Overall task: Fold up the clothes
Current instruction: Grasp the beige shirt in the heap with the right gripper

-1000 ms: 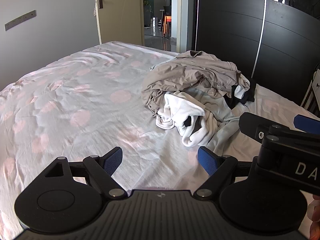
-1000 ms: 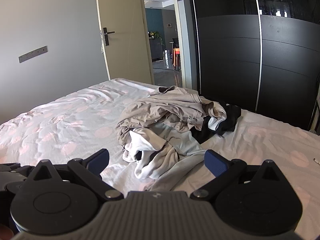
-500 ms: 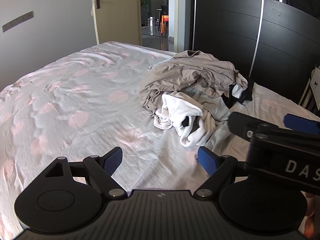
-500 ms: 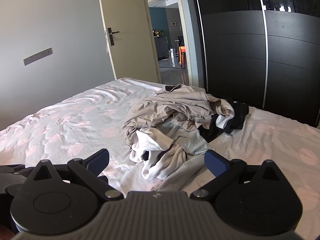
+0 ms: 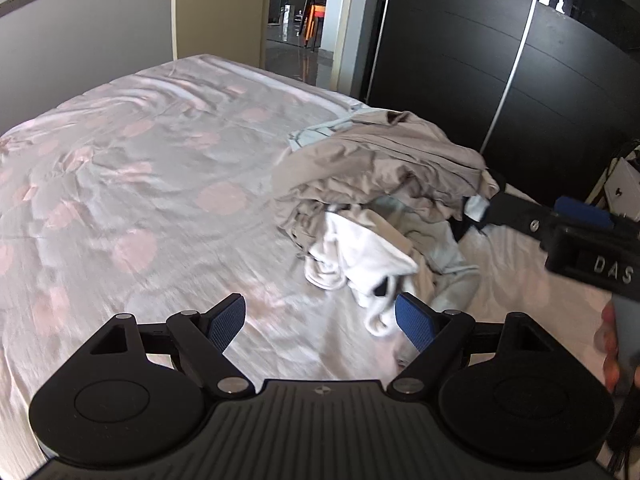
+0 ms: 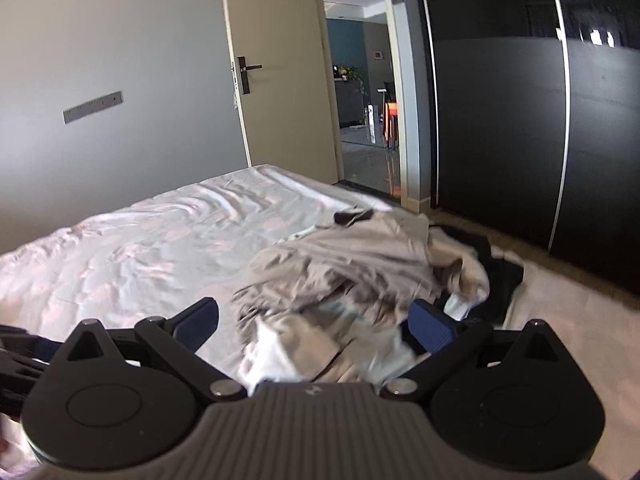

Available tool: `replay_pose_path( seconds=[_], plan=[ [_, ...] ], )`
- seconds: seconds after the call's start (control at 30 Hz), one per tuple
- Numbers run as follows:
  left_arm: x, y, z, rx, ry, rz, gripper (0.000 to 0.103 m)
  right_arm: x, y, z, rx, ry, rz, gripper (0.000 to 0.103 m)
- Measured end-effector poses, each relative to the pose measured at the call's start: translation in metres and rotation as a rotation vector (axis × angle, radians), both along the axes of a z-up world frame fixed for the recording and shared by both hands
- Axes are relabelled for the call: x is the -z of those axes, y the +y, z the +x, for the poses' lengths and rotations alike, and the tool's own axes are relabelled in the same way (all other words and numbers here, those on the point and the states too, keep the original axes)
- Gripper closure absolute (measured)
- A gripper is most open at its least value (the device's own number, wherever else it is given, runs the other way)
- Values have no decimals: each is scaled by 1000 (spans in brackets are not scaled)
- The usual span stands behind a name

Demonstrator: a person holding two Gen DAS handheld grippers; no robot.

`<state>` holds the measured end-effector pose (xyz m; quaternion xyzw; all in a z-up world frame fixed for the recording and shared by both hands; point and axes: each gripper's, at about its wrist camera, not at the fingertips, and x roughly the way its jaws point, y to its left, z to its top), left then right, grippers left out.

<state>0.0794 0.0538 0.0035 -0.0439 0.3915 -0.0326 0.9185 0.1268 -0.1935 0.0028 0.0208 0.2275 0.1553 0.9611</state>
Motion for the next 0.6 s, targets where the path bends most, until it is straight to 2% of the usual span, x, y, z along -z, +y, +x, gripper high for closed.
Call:
replay_pose_path(
  seconds=[0.13,0.27,0.4,0.5,0.57,0.6],
  plan=[
    [2,13,18,-30,12,29,21,7,-4,55,-20,38,-3,1],
    [7,24,39,-56,40,57,21,14,9,100,-34,13,-119,1],
    [15,34,58,-66,67,50,21,28,26,139,-61,12,-226,2],
    [21,39,70,-65,90,50,21,41,39,159,-101,21,-314,14],
    [25,41,75,-65,100,53,21,47,42,168,-113,40,-330,30],
    [27,43,78,-66,106,54,21,49,42,171,-117,52,-332,33]
  ],
)
